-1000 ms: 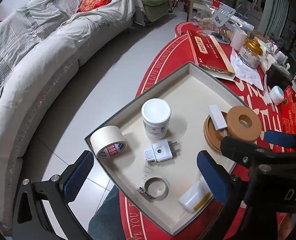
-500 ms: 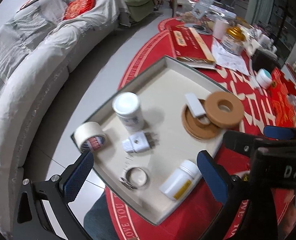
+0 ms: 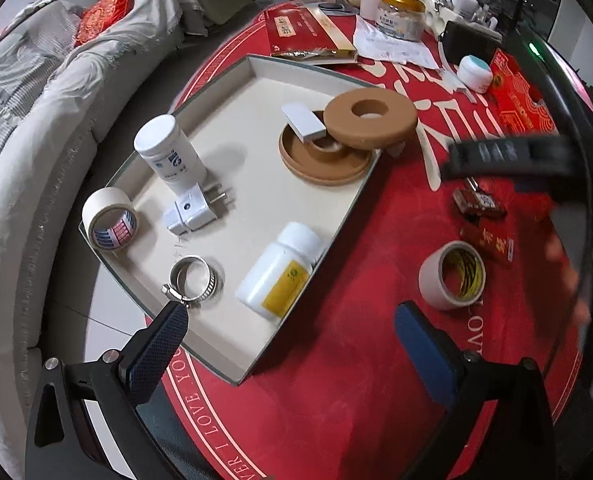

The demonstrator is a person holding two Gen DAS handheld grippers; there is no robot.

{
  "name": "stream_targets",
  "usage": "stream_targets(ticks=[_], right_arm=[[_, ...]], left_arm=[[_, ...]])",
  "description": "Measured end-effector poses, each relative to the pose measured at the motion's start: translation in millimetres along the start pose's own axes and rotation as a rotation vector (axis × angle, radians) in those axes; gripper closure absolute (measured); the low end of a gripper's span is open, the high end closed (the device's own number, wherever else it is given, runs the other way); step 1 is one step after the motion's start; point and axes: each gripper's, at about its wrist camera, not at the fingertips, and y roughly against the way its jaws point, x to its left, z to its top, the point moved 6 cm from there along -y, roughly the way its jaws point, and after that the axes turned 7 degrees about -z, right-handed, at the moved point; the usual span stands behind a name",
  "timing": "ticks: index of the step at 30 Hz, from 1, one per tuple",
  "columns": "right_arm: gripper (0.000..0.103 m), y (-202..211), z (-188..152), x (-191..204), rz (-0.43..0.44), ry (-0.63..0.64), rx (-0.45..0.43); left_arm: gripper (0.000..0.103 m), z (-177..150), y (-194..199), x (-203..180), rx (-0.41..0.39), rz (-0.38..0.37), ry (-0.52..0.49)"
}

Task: Organize rigid objects
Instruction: 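Grasp white tape roll with left tool while right tool grasps patterned card box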

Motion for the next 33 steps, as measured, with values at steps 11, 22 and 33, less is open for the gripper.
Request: stream_targets(ticks=[11, 22, 33], right_arm=[[0.000, -12, -5, 45, 0.227, 0.163, -0.052], [0.000, 7, -98, 47, 0.377, 0.173, 0.078], [0.000, 37, -133, -27, 0.383, -0.130, -0.020]], left_arm=[[0.000, -11, 5, 17, 0.001, 0.034, 0.034], [0.000, -40, 8, 25, 0.032, 0.041, 0.018], [0.000, -16, 4, -47, 0.005, -0.088, -0.088]])
